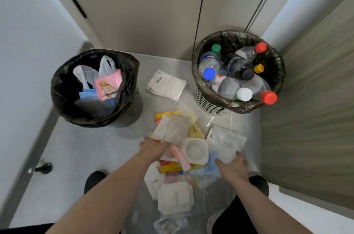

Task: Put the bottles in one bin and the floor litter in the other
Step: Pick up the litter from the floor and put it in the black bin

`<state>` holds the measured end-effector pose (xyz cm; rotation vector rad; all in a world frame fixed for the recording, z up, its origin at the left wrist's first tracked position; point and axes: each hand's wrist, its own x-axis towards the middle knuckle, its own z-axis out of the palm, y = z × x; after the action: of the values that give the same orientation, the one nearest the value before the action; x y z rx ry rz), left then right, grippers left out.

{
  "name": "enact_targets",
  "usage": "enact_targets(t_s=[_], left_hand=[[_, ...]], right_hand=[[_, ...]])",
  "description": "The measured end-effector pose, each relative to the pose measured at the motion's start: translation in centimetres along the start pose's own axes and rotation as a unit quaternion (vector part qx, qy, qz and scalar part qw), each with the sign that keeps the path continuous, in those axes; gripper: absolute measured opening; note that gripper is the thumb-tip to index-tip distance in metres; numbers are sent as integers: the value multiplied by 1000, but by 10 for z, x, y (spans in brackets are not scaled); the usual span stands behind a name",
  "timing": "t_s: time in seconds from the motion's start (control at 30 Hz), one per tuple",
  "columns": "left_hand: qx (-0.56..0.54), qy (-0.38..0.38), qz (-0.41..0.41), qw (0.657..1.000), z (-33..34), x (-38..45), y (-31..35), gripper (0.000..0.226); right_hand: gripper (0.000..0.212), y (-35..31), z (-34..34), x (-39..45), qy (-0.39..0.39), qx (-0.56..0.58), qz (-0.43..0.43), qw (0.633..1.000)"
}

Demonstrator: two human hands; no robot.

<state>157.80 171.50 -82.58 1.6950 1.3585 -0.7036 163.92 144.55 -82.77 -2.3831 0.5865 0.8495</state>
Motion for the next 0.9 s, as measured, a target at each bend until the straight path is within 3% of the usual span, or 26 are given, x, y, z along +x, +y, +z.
enact_targets(t_s=[0.1,0.23,0.43,0.57,0.63,0.8,0.83,0.9], left_hand=[[-83,-35,-53,994,11,17,0,111],[-159,-51,-87,982,27,32,7,127],[-228,-7,-160,960,67,105,-9,159],[-99,72,-167,978,48,50,20,122],[-85,87,-178,977,47,46,21,115],[-233,-6,-132,964,48,74,-2,131],[-244,-23,-124,961,49,77,-7,128],[-255,-55,-104,960,46,69,-14,92]], right_hand=[[110,12,8,21,32,17,32,999],[126,32,13,45,11,62,66,996],[97,33,23,51,-15,57,52,997],[77,33,30,46,-39,68,55,995],[68,35,32,44,-51,73,55,995],[47,37,29,34,-75,100,44,991],[47,38,28,32,-79,100,37,991],[47,36,26,26,-80,80,26,993]])
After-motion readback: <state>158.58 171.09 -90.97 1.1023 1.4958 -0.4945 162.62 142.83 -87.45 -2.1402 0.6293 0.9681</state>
